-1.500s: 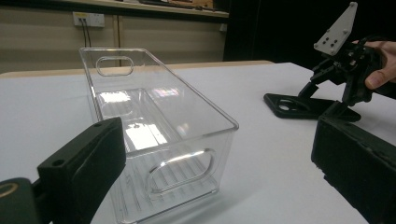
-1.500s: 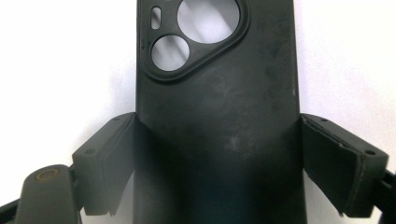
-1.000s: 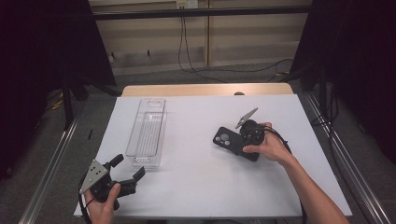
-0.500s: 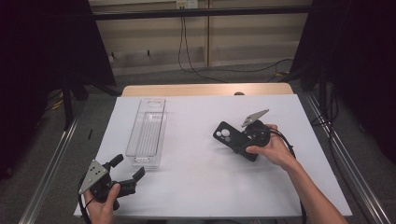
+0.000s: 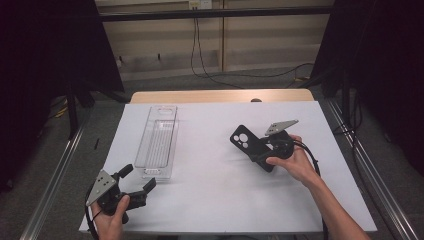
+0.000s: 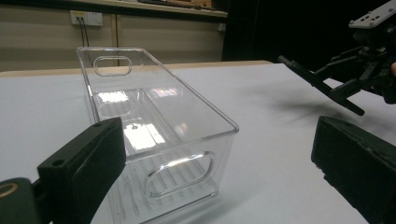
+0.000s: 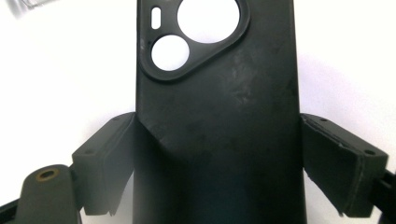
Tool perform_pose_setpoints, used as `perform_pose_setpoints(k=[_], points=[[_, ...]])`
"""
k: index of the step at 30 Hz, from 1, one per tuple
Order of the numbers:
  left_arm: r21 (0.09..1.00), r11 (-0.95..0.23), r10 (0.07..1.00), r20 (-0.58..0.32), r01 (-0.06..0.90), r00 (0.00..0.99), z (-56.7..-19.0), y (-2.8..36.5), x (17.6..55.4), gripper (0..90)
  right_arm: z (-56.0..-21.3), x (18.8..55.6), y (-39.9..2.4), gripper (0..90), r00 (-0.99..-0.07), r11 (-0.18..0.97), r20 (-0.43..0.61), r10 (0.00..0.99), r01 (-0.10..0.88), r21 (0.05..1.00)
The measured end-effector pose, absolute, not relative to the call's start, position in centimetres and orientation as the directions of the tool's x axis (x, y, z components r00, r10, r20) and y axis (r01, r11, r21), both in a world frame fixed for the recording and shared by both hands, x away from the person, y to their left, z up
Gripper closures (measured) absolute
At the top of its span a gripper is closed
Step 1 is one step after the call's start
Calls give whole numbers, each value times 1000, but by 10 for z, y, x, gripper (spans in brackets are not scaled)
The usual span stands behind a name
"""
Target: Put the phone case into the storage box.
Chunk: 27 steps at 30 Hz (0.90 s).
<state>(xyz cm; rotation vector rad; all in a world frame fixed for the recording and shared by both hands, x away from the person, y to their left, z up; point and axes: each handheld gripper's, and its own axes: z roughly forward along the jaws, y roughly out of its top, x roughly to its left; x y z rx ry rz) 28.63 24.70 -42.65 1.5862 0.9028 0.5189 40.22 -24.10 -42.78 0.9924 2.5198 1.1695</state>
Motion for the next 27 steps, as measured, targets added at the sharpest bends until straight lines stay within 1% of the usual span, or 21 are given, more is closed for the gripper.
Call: perform_pose_setpoints(k=[12, 16, 27], points=[[963, -19, 783, -153, 269, 603, -427, 247, 286, 31, -425, 386, -250, 146, -747, 381, 112, 655, 454, 805], [964, -18, 783, -152, 266, 603, -426, 248, 286, 31, -423, 378, -255, 145, -743, 330, 129, 657, 437, 837], [963, -20, 780, -152, 268, 607, -426, 247, 286, 31, -422, 361, -260, 145, -741, 276, 136, 657, 405, 872]])
